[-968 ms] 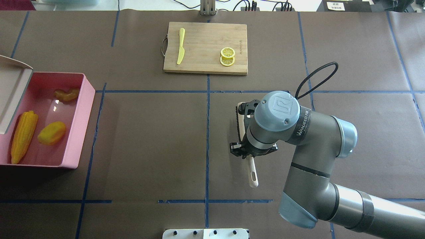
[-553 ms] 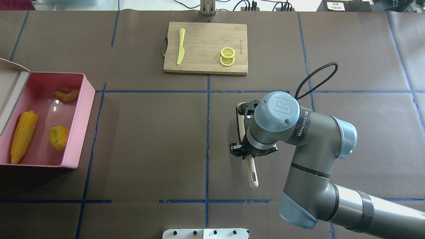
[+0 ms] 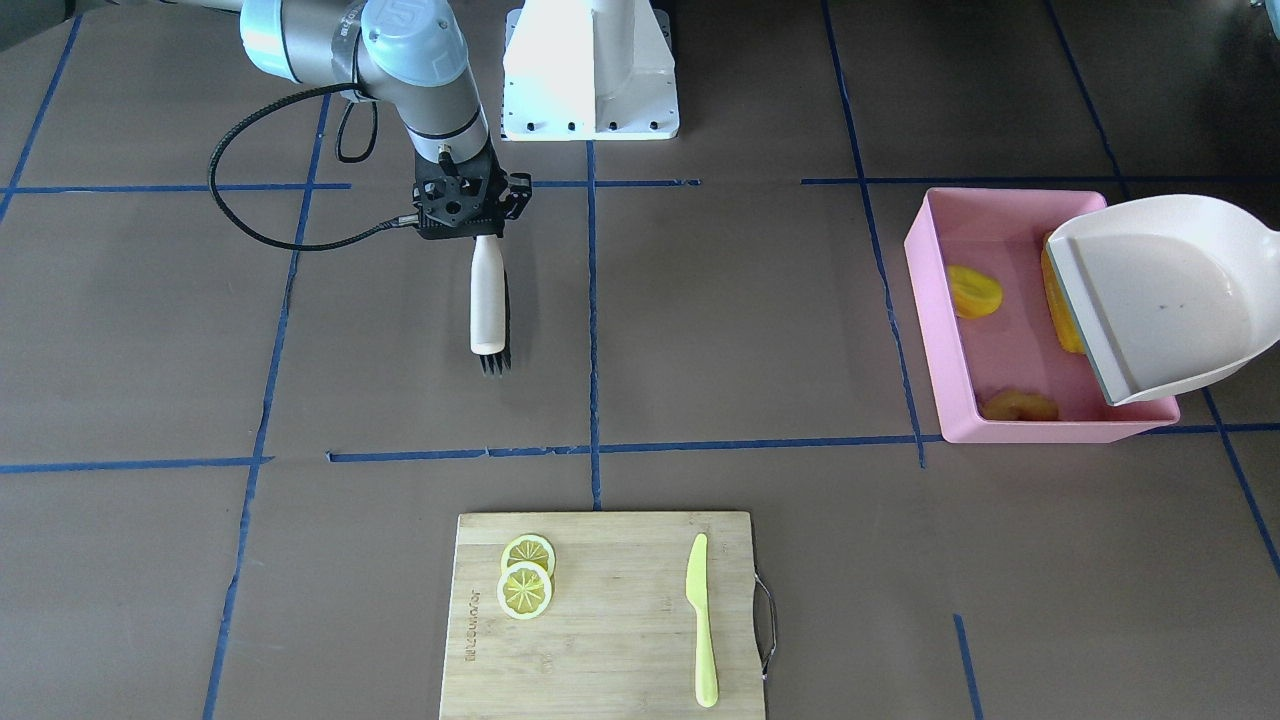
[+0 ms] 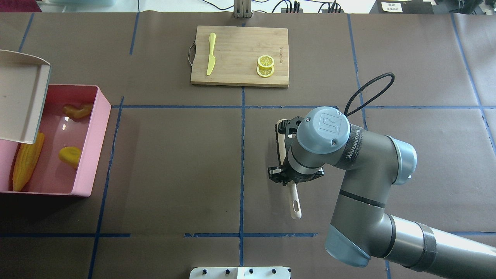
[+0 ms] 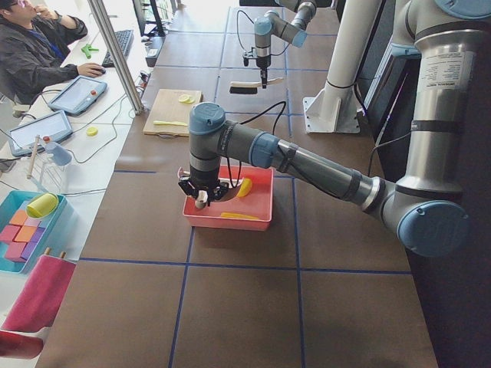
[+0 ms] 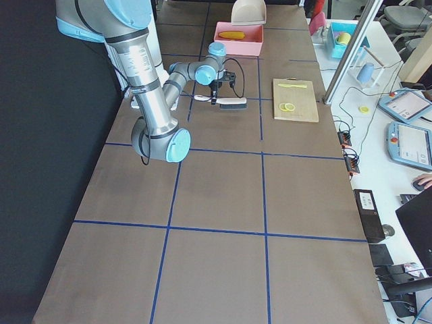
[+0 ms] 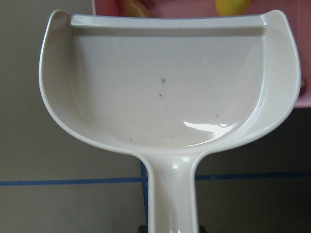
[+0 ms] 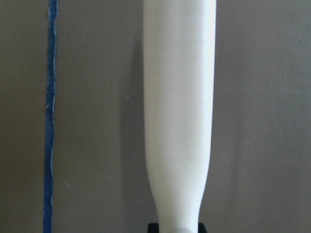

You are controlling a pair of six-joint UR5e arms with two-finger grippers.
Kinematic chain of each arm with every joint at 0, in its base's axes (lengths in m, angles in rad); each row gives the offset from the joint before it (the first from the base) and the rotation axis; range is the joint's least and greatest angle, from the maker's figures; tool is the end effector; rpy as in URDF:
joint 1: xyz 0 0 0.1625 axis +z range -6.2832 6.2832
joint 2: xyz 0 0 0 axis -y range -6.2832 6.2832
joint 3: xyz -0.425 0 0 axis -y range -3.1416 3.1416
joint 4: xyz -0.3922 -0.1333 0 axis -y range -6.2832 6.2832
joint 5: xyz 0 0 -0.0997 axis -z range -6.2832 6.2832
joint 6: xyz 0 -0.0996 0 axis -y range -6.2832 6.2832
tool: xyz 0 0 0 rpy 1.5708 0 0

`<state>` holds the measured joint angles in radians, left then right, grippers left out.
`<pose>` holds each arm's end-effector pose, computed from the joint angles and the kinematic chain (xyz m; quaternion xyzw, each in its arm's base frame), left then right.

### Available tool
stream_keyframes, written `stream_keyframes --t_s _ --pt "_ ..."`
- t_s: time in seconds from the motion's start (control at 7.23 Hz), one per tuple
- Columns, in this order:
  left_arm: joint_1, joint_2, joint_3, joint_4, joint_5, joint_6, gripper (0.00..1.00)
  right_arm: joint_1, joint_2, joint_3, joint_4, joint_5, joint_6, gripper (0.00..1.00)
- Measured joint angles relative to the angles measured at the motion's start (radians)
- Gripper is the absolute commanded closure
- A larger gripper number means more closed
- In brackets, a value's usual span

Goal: Sweep and dump trash into bin
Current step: 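Hold the emptied dustpan above the pink bin with the left gripper, then lower the white dustpan onto the table beside the bin with the left gripper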

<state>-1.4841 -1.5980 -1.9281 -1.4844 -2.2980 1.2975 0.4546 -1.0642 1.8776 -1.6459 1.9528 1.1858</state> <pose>-0.0242 -0.4962 0.4821 0.3143 0.2102 0.6305 0.6779 -0.5073 -0.3550 0.2504 -0.0173 -0.3957 -0.0366 0.9175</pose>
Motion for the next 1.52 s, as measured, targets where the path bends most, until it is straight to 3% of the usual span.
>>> stream_keyframes --t_s 0.55,0.83,1.24,1.52 --pt "0.0 -0.009 -0.03 -0.018 -0.186 -0.359 1.0 0.0 0.001 0.0 0.003 0.0 0.001 1.0" --pt "0.027 -0.029 -0.067 -0.05 -0.213 -0.513 1.0 0.004 -0.001 0.0 0.011 0.0 -0.003 1.0" --pt "0.242 -0.13 -0.083 -0.071 -0.206 -0.628 1.0 0.014 -0.059 0.039 0.046 0.003 -0.018 1.0" --pt "0.41 -0.203 -0.079 -0.074 -0.152 -0.655 1.0 0.018 -0.08 0.045 0.065 0.003 -0.019 1.0"
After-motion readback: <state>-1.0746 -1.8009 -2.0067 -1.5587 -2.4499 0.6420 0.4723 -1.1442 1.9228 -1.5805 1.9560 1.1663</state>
